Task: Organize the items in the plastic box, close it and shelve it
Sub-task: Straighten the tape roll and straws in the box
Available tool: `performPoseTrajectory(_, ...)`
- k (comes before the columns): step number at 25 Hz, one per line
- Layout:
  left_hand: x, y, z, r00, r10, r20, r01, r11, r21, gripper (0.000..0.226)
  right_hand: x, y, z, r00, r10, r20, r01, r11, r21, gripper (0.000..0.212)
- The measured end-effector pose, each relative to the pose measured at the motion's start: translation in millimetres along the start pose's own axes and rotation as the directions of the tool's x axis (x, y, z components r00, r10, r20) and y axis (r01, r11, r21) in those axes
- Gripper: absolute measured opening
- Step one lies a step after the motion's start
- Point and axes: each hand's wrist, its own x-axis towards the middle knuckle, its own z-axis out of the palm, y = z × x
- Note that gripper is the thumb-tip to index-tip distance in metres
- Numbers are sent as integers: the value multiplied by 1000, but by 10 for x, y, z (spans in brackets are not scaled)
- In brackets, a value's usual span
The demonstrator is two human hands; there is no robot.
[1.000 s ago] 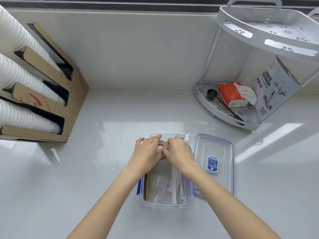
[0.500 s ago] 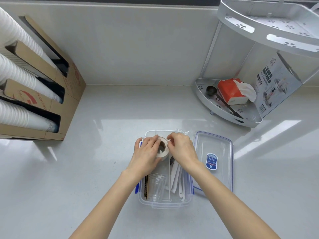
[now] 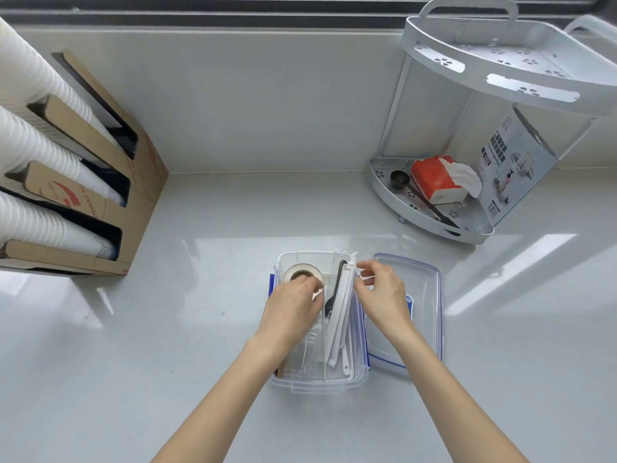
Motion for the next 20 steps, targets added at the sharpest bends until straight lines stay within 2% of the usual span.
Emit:
performPoseTrajectory(4, -45, 122, 167, 983, -51, 177, 6, 970, 242, 37, -69, 87, 25, 996, 75, 49, -75, 997, 2, 35)
performPoseTrajectory(10, 7, 254, 352, 943, -140, 303, 38, 948, 317, 63, -61, 101, 50, 991, 105, 84, -107, 994, 20, 34)
performPoseTrajectory(14, 96, 360, 408, 933, -161, 321, 95, 973, 212, 60, -67, 122, 70, 991, 100, 84, -104, 994, 38, 31)
performPoseTrajectory(17, 156, 371, 434, 909, -230, 349, 231, 972, 40, 51, -74, 141, 75, 991, 103, 80, -108, 992, 62, 29)
performPoseTrajectory(20, 211, 366, 445, 868, -312, 387, 366, 927, -74, 54, -81, 151, 77, 992, 103, 72, -108, 991, 74, 28)
